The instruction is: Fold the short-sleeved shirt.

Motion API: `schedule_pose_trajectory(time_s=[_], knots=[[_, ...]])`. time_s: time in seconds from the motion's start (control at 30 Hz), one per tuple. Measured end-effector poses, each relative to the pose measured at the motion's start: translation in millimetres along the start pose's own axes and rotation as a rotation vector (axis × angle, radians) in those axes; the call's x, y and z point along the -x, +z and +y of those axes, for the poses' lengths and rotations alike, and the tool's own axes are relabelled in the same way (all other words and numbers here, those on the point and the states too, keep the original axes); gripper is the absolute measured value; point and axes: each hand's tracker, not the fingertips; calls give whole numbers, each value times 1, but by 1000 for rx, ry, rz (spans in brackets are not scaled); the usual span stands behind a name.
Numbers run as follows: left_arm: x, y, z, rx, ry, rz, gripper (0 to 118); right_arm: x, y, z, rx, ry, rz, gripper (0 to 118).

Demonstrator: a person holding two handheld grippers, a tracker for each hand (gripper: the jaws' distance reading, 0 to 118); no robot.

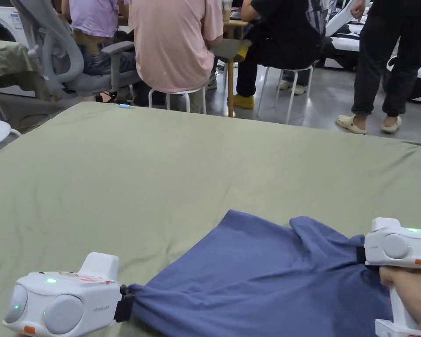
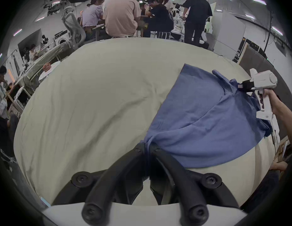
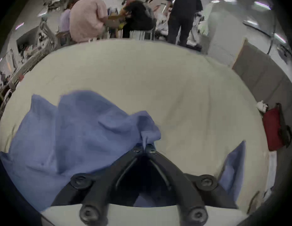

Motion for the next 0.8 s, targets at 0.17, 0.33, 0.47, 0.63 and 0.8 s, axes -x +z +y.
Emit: schedule_pose_trajectory(time_s=[0.17,0.33,0.47,0.63,0.8], knots=[[-7,8,5,-44,-29,16,3,0,66,11,-110,81,-39,1],[-14,14,9,-108,-56,48,3,20,123,12,-188,168,-143,1],[-22,15,21,-138,-78,60,3,24,158,4,-225,180,-149,1],[-39,27,63,-256,-93,103,2,23,194,12,-318,140,-156,1],[-53,56,136,-403,-97,162,2,15,232,46,-443,103,-200,1]])
